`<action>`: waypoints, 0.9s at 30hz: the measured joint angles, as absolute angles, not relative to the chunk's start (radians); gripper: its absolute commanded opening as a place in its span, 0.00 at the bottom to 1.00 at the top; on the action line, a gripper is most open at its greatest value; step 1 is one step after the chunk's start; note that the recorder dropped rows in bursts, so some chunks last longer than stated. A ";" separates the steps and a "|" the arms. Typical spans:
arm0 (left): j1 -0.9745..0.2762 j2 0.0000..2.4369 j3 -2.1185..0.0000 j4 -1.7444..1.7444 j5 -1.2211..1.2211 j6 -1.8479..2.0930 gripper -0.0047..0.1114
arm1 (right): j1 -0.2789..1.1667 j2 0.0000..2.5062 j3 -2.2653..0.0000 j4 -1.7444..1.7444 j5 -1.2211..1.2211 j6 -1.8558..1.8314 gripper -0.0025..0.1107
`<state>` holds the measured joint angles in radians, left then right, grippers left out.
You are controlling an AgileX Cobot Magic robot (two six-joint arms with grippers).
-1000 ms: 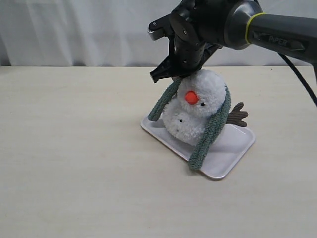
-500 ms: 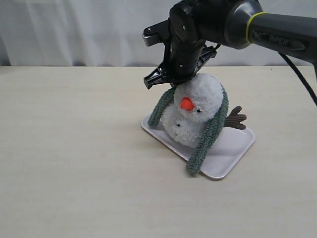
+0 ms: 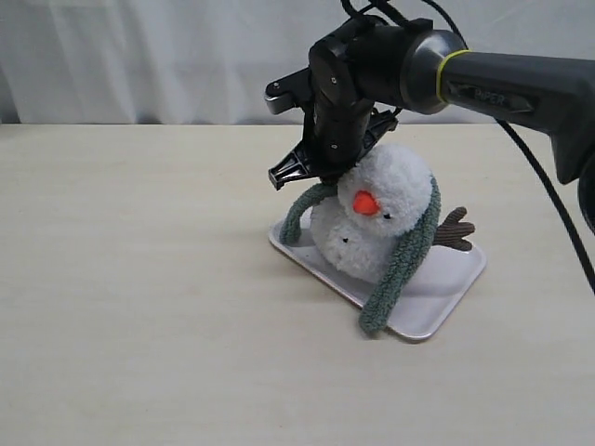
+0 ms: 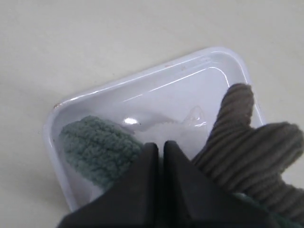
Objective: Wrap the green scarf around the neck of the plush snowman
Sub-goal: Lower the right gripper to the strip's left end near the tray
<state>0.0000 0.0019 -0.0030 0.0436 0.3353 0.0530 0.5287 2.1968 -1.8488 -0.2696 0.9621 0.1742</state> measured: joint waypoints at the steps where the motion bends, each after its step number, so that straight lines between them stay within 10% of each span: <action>1: 0.000 0.002 -0.003 0.044 0.335 0.053 0.04 | 0.529 2.197 -1.849 -0.270 0.957 0.174 0.07; 8: 0.000 0.002 -0.003 0.044 0.335 0.053 0.04 | 0.529 2.133 -1.849 -0.078 0.957 0.016 0.39; 27: 0.000 0.002 -0.003 0.044 0.335 0.053 0.04 | 0.653 2.162 -1.560 -0.151 0.846 0.170 0.42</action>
<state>0.0000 0.0019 -0.0030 0.0436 0.3353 0.0530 0.6531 2.1617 -1.5601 -0.1508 0.8463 0.1699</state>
